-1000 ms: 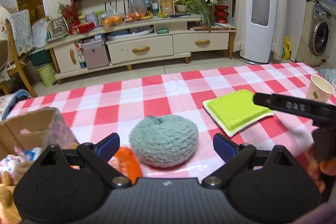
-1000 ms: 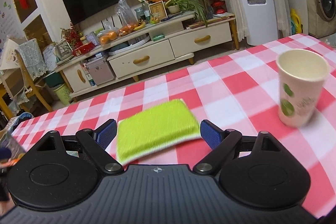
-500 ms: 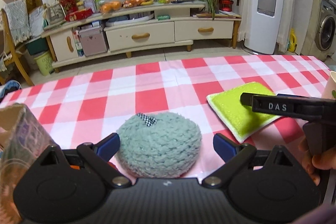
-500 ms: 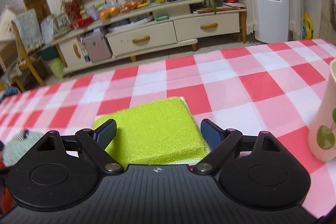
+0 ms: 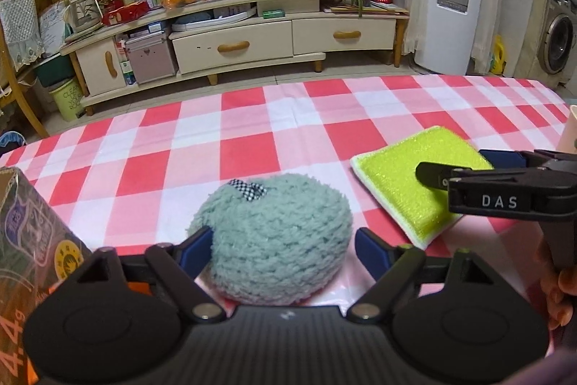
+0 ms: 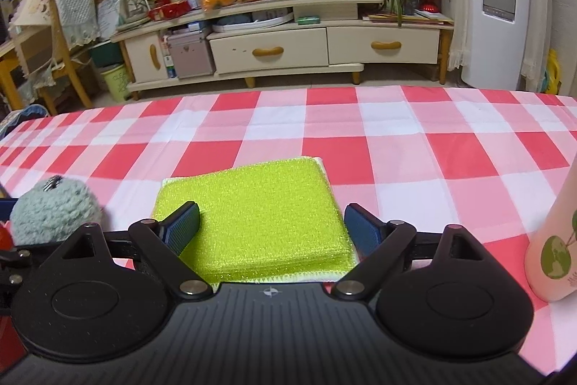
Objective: Organize soft objects
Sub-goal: 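Move left gripper to teal knit ball while right gripper approaches yellow-green sponge, then close left gripper on teal knit ball while right gripper grasps sponge edge, then lift and carry the knit ball and sponge over the cardboard box, then open left gripper dropping knit ball into box while right gripper releases sponge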
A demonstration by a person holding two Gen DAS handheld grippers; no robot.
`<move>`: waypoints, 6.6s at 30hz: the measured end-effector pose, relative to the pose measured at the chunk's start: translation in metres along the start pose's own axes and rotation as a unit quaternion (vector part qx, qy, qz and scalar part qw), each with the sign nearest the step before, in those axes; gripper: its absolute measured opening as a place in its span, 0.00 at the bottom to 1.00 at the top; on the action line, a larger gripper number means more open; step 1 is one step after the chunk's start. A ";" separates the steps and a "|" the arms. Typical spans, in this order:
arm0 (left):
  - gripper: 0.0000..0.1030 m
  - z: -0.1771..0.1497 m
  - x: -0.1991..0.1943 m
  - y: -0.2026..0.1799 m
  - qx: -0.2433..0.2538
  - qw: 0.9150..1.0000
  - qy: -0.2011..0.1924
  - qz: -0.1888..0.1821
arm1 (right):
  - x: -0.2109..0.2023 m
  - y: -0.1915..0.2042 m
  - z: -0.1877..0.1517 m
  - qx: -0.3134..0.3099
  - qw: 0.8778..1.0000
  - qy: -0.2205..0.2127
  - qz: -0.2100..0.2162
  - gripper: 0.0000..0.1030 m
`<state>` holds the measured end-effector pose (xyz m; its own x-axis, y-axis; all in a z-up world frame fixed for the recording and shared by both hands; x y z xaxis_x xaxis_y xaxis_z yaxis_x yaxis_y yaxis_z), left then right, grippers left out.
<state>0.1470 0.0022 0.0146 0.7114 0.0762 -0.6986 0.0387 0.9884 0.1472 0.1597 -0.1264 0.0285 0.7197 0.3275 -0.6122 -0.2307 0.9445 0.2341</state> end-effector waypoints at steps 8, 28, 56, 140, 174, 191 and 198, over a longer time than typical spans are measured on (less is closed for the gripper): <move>0.73 -0.013 -0.010 -0.017 0.031 0.999 0.002 -0.029 | -0.020 0.001 -0.016 -0.021 0.999 0.017 0.028 1.00; 0.59 -0.043 -0.063 -0.026 0.027 0.993 0.010 -0.114 | -0.095 -0.006 -0.063 -0.027 0.997 0.052 0.045 1.00; 0.74 -0.008 0.002 -0.024 0.000 1.000 -0.005 -0.030 | -0.136 -0.031 -0.105 0.245 0.963 -0.024 0.111 1.00; 0.66 -0.076 -0.202 0.098 -0.087 0.978 -0.146 -0.125 | -0.167 0.064 -0.052 0.080 0.981 -0.126 0.125 0.25; 0.66 -0.082 -0.151 0.239 -0.174 0.978 -0.101 0.054 | -0.025 0.186 0.007 -0.072 0.970 -0.046 0.228 0.25; 0.94 -0.081 -0.152 0.251 -0.188 0.974 -0.093 0.088 | -0.047 0.195 0.019 -0.052 0.978 -0.065 0.190 0.84; 0.99 -0.077 -0.158 0.242 -0.177 0.974 -0.108 0.090 | -0.083 0.132 0.021 -0.017 0.986 -0.123 0.114 0.95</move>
<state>-0.0102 0.2396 0.1072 0.8172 0.2601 -0.5144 -0.3174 0.9480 -0.0249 0.0830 -0.0296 0.1259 0.7832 0.5180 -0.3441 -0.4228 0.8493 0.3161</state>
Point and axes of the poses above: each gripper's, at about its wrist camera, not at the fingertips, and x roughly the way its jaws point, y to its left, z to its top, the point moved 2 cm from there along x, roughly the way its jaws point, and after that the axes turned 7 degrees about z, right-handed, at the moved point
